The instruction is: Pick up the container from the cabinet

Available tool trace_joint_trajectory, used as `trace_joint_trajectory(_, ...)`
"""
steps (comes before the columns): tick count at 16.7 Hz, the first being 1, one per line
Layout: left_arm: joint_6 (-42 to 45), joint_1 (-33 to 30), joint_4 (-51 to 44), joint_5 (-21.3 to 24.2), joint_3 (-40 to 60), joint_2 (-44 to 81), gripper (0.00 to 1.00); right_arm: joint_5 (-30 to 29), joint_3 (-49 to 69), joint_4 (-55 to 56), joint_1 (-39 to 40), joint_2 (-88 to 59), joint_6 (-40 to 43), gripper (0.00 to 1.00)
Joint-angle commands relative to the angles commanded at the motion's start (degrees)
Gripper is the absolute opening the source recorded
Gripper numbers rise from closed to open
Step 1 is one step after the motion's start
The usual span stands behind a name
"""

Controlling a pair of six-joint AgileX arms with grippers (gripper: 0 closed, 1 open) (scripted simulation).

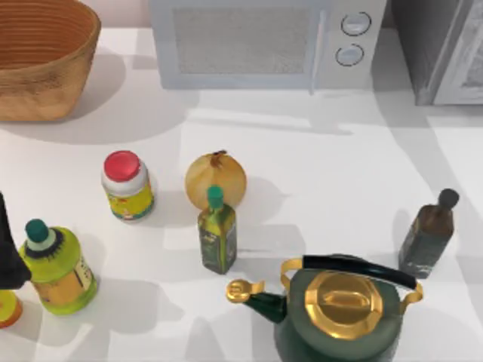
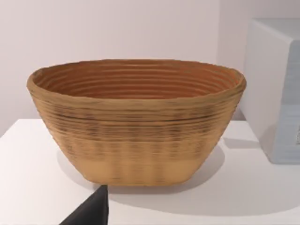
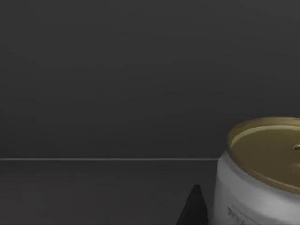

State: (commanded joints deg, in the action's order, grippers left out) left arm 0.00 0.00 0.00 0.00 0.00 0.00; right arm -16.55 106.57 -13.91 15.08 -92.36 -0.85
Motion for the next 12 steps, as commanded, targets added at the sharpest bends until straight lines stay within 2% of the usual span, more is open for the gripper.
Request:
trace_joint_trajectory(10, 0.0, 0.0, 0.0, 0.0, 0.0, 0.0, 1.00, -0.1, 0.0, -0.2, 0.2, 0.2, -0.1, 0.00)
trace_joint_trajectory(12, 0.0, 0.0, 0.0, 0.0, 0.0, 0.0, 1.00, -2.1, -0.2, -2.1, 2.2, 2.1, 0.0, 0.00)
